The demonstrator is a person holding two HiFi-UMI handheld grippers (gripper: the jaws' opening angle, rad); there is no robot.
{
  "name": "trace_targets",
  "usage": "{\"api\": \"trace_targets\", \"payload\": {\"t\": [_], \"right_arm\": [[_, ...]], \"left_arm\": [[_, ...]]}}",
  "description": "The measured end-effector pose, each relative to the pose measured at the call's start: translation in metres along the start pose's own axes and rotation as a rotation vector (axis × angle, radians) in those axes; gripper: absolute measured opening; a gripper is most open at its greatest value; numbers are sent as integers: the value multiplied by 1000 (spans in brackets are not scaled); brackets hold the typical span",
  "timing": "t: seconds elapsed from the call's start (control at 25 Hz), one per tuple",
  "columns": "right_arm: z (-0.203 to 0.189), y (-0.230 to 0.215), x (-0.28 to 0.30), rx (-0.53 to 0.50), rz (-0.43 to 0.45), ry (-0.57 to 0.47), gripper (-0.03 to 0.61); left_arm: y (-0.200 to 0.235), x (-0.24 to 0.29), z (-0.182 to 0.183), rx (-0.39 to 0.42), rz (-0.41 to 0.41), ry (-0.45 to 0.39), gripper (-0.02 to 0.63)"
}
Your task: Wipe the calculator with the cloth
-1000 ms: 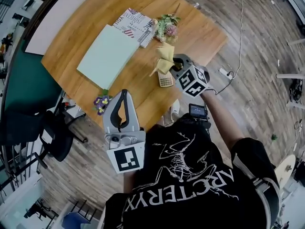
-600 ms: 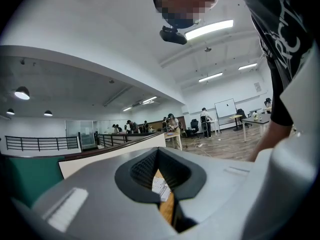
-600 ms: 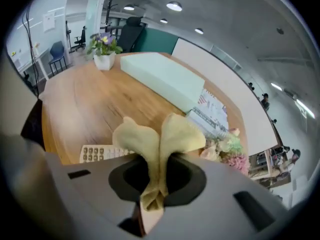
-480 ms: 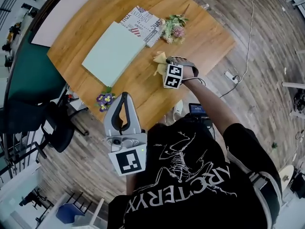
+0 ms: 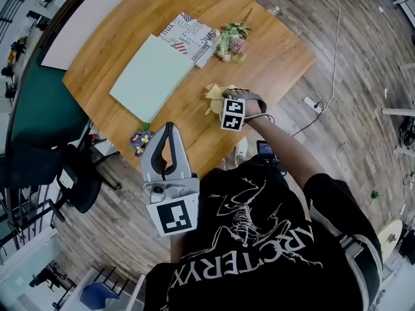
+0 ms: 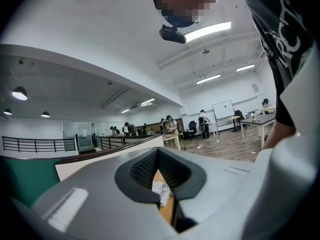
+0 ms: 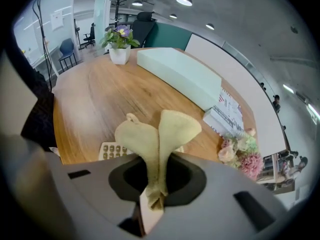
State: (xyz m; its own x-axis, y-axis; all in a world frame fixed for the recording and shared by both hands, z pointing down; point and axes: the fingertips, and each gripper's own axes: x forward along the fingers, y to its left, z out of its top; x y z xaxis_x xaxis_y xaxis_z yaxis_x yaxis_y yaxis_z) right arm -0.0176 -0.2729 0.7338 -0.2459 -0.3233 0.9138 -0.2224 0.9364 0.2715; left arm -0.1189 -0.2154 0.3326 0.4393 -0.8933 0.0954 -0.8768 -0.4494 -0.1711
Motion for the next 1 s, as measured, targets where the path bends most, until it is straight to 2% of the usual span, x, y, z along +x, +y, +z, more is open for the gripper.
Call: {"api": "trace_targets", "payload": {"t": [0.44,1.0], "right_arm": [[-5,38,-14,18,33,-13,54],[-1,106,-33,-20,132,-29,54]], "left_arm": [[-6,8,5,-2,-31,-20,9],[-12,3,6,-3,-39,-33,9]]}}
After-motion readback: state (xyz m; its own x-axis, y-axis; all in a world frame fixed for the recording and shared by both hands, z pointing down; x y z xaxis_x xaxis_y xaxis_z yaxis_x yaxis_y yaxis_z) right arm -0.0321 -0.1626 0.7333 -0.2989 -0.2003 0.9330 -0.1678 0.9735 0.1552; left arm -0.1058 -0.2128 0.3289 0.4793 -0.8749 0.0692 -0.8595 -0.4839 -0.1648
